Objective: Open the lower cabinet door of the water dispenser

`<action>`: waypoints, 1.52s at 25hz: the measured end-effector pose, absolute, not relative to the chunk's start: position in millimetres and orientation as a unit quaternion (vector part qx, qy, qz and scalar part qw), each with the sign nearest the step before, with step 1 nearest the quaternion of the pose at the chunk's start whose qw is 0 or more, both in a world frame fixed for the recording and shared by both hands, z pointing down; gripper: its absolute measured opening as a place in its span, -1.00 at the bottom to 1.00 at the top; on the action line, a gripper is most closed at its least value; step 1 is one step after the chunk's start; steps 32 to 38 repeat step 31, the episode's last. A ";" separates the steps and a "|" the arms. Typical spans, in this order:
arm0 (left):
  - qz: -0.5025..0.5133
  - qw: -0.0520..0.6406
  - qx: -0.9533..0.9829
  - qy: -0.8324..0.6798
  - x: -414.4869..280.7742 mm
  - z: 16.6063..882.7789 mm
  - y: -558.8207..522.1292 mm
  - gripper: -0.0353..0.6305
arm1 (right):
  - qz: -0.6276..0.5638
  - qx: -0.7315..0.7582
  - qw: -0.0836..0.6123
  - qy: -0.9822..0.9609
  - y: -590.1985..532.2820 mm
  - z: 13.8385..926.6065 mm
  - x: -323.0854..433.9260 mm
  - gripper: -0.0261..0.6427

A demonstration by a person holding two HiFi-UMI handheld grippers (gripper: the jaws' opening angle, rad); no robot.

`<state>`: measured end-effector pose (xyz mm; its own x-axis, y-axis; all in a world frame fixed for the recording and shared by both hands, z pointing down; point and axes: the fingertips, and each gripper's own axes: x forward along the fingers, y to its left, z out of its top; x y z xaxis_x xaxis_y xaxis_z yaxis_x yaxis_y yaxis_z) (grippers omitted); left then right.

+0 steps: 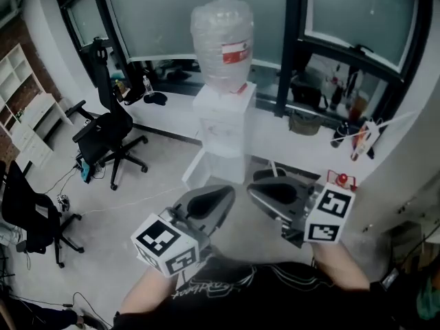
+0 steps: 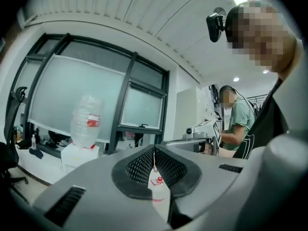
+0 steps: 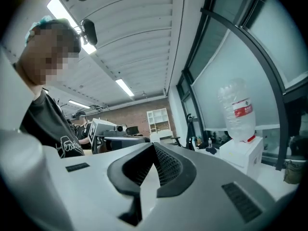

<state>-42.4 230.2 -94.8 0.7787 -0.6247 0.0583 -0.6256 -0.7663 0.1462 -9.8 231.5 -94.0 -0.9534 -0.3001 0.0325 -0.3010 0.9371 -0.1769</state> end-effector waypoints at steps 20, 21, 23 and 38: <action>0.001 0.078 0.937 -0.341 -30.6 -119.5 239.1 -0.88 | 0.059 0.163 -0.007 -0.985 248.7 -112.6 11.3 -0.89; 0.001 0.075 0.937 -0.341 -30.3 -120.5 240.1 -0.88 | 0.059 0.163 -0.008 -0.985 249.4 -113.1 11.5 -0.89; 0.002 0.069 0.938 -0.341 -29.8 -122.0 241.2 -0.88 | 0.056 0.163 -0.011 -0.985 250.1 -113.5 12.1 -0.89; -0.004 0.071 0.934 -0.350 -32.6 -118.8 249.0 -0.88 | 0.053 0.169 -0.018 -0.984 255.1 -108.1 16.6 -0.89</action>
